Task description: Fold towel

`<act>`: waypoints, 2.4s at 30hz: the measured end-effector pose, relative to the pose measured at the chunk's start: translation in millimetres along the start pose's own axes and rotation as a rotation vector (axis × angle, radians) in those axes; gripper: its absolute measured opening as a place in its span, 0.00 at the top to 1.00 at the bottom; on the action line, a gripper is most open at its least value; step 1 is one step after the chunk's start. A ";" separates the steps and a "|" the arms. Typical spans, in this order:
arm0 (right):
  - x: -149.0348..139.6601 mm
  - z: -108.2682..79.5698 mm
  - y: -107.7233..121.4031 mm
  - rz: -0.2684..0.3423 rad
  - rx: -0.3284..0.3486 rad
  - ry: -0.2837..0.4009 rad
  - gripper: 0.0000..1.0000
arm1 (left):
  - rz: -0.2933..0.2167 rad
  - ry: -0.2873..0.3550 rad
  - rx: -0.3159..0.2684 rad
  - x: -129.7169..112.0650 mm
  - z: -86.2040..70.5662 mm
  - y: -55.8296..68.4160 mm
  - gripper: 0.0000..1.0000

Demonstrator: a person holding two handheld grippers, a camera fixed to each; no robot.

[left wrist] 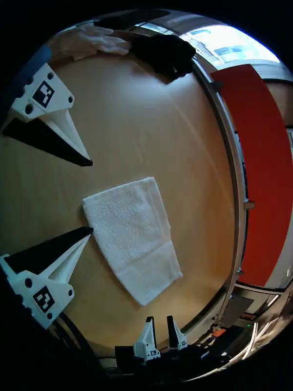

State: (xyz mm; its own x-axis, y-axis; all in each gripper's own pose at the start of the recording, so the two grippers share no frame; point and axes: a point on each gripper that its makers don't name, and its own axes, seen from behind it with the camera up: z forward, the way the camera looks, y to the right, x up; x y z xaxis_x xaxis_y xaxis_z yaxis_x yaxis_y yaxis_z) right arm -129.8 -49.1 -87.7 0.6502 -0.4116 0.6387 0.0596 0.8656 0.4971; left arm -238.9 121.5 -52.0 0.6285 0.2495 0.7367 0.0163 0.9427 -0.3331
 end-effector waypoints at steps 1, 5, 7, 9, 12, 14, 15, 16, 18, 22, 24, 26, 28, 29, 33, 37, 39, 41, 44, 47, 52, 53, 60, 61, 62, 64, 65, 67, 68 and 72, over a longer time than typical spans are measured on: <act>-0.3 0.2 -0.1 -0.003 0.002 0.000 0.06 | -0.003 0.003 0.003 -0.1 -1.6 -0.2 0.08; -1.0 1.6 -0.8 -0.018 0.013 -0.002 0.06 | -0.021 0.017 0.019 -2.0 -9.0 -2.0 0.08; -1.2 2.9 -1.1 -0.027 0.018 -0.004 0.06 | -0.034 0.024 0.027 -4.5 -13.7 -3.3 0.08; -1.5 4.5 -1.5 -0.036 0.023 -0.007 0.06 | -0.048 0.032 0.036 -7.3 -18.6 -4.9 0.08; -1.5 7.1 -3.0 -0.047 0.034 -0.011 0.06 | -0.067 0.046 0.058 -11.8 -25.9 -8.7 0.08; -1.1 8.7 -4.4 -0.053 0.042 -0.013 0.06 | -0.079 0.056 0.073 -14.8 -30.3 -11.6 0.08; -1.0 9.6 -5.3 -0.058 0.047 -0.014 0.06 | -0.086 0.061 0.081 -16.4 -32.8 -13.0 0.08; -1.0 10.2 -6.1 -0.062 0.052 -0.016 0.06 | -0.092 0.066 0.088 -17.8 -35.1 -14.0 0.08; -1.2 11.7 -7.5 -0.072 0.060 -0.020 0.06 | -0.105 0.077 0.100 -20.6 -39.7 -15.9 0.08; -2.7 14.7 -8.8 -0.096 0.073 -0.032 0.06 | -0.129 0.096 0.119 -25.6 -47.4 -18.8 0.08; -3.5 15.9 -9.5 -0.107 0.080 -0.038 0.06 | -0.139 0.105 0.128 -28.6 -50.6 -20.4 0.08; -4.6 16.8 -10.3 -0.117 0.086 -0.045 0.06 | -0.147 0.113 0.135 -31.8 -53.2 -21.5 0.08; -6.6 17.7 -11.0 -0.127 0.092 -0.054 0.06 | -0.156 0.122 0.141 -35.4 -55.5 -22.2 0.08; -7.7 18.2 -11.2 -0.132 0.094 -0.058 0.06 | -0.160 0.126 0.143 -37.2 -56.4 -22.4 0.08; -13.9 19.9 -12.3 -0.150 0.103 -0.079 0.06 | -0.179 0.145 0.150 -44.7 -59.0 -22.5 0.08; -18.8 21.7 -14.1 -0.162 0.113 -0.096 0.06 | -0.195 0.157 0.153 -52.1 -58.7 -21.4 0.08; -20.5 23.0 -15.3 -0.166 0.118 -0.103 0.06 | -0.200 0.162 0.154 -55.3 -58.3 -21.3 0.08; -21.6 24.4 -16.7 -0.169 0.123 -0.107 0.06 | -0.200 0.168 0.157 -57.7 -58.3 -21.4 0.08; -23.2 26.1 -18.8 -0.174 0.130 -0.113 0.08 | -0.200 0.186 0.156 -59.8 -59.4 -21.3 0.08; -24.4 28.1 -20.5 -0.179 0.134 -0.119 0.08 | -0.198 0.204 0.157 -63.6 -60.7 -22.3 0.08; -26.9 31.6 -21.3 -0.188 0.138 -0.131 0.10 | -0.198 0.211 0.158 -74.0 -61.5 -22.7 0.08; -27.5 32.3 -21.2 -0.189 0.139 -0.133 0.11 | -0.198 0.212 0.157 -76.0 -61.7 -22.7 0.08; -32.9 35.3 -16.0 -0.206 0.139 -0.157 0.28 | -0.212 0.215 0.178 -86.7 -69.7 -25.9 0.08; -33.3 35.6 -15.4 -0.208 0.138 -0.159 0.31 | -0.217 0.219 0.181 -86.9 -71.4 -26.2 0.08; -33.6 35.9 -14.8 -0.210 0.137 -0.162 0.34 | -0.222 0.224 0.185 -87.0 -73.1 -26.4 0.08; -34.4 36.4 -14.5 -0.212 0.139 -0.167 0.39 | -0.232 0.231 0.186 -87.6 -75.8 -26.0 0.08; -34.8 36.6 -14.5 -0.212 0.140 -0.170 0.41 | -0.237 0.234 0.185 -87.9 -76.9 -25.7 0.08; -35.9 37.1 -15.1 -0.212 0.146 -0.177 0.48 | -0.241 0.239 0.185 -88.5 -79.0 -25.4 0.08; -36.5 37.3 -15.5 -0.211 0.149 -0.180 0.53 | -0.242 0.241 0.184 -88.7 -79.9 -25.4 0.08; -37.7 38.6 -16.7 -0.212 0.155 -0.187 0.70 | -0.236 0.254 0.181 -88.1 -84.1 -25.0 0.08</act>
State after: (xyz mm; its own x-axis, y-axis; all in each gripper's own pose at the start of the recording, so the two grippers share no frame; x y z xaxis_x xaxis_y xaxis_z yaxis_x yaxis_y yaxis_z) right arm -184.5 -59.0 -97.4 0.4844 -0.6358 0.6009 0.0536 0.7072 0.7050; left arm -229.3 57.3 -158.1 0.7969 -0.0206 0.6038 0.0608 0.9971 -0.0462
